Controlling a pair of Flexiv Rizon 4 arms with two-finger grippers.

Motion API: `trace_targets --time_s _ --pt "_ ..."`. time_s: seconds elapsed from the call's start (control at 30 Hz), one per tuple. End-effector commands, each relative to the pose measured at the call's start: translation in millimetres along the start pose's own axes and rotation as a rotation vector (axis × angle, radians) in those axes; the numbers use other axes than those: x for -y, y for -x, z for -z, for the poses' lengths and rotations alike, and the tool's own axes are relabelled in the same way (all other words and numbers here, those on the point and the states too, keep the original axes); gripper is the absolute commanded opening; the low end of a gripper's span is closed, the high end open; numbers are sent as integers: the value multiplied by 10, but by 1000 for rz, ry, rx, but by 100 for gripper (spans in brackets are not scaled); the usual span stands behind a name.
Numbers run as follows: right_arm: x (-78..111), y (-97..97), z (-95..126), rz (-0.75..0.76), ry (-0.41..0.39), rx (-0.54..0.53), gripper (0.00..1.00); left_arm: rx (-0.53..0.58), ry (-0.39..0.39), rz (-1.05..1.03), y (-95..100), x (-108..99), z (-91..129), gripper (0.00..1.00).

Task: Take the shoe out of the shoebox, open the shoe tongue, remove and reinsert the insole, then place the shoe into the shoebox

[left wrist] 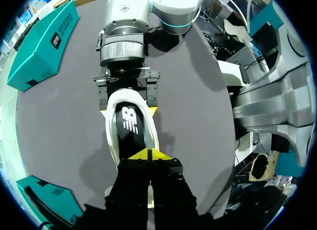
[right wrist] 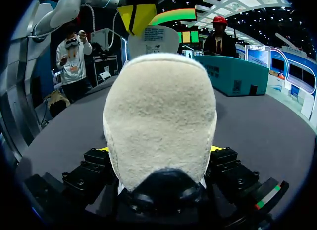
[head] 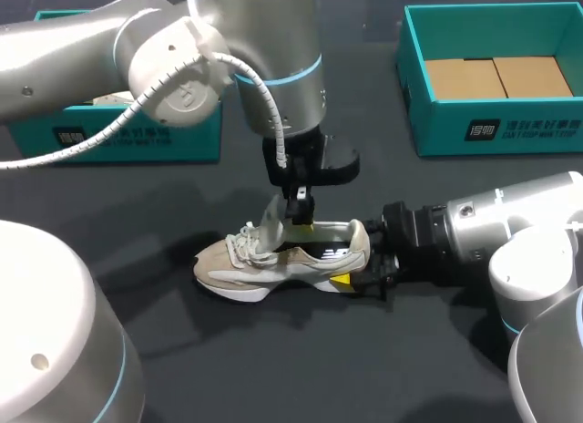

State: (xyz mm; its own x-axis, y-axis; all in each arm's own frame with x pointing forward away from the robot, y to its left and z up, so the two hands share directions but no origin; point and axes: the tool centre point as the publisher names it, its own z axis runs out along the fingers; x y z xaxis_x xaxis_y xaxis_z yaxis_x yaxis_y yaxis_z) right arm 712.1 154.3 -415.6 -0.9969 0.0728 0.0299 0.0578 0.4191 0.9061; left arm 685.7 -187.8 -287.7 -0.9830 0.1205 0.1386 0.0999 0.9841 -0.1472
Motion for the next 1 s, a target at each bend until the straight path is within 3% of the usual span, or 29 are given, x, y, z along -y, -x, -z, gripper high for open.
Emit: trace_targets --time_s 0.03,0.17,0.23,0.6,0.73,1.0 --pt "0 11 -11 -1 -5 0 0 3 18 10 32 189 -219 0" --pt "0 11 -11 -1 -5 0 0 23 16 33 94 249 -334 0" --pt "0 11 -11 -1 -5 0 0 56 59 52 129 240 -379 0" --pt "0 11 -11 -1 -5 0 0 56 59 52 129 240 -379 0" --pt "0 11 -11 -1 -5 0 0 -11 95 50 236 313 -638 0" --pt "0 11 -11 -1 -5 0 0 -88 100 79 271 196 -918 0"
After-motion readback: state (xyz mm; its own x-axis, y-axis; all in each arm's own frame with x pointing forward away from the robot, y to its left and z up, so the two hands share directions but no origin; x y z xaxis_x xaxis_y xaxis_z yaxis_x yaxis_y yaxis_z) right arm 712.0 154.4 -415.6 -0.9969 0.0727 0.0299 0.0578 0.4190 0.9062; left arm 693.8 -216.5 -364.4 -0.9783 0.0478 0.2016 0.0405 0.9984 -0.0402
